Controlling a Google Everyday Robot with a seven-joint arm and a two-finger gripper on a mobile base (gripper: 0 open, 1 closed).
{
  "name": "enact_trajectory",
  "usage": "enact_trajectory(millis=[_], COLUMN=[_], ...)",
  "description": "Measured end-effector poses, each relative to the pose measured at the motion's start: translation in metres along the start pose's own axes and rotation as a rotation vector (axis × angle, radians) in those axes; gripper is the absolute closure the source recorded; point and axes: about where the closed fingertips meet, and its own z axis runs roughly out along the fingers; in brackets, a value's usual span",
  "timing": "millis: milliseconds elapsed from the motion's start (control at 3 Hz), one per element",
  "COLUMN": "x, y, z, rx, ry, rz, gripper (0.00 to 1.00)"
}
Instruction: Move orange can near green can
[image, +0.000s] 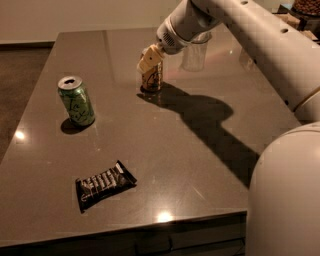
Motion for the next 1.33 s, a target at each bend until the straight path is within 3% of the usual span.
enact_trajectory(millis=[333,667,1000,1333], x=[-0.005,-0.018,-0.030,-0.047], y=[0.020,0.049,0.087,0.122], z=[-0.009,-0.026,-0.037,-0.032], rx=[-0.043,-0.086,-0.132,-0.169], ry=[-0.039,-0.080,-0.100,-0.105], rz=[-0.017,-0.092,-0.199,-0.292], gripper=[0.69,0.92,1.00,1.00])
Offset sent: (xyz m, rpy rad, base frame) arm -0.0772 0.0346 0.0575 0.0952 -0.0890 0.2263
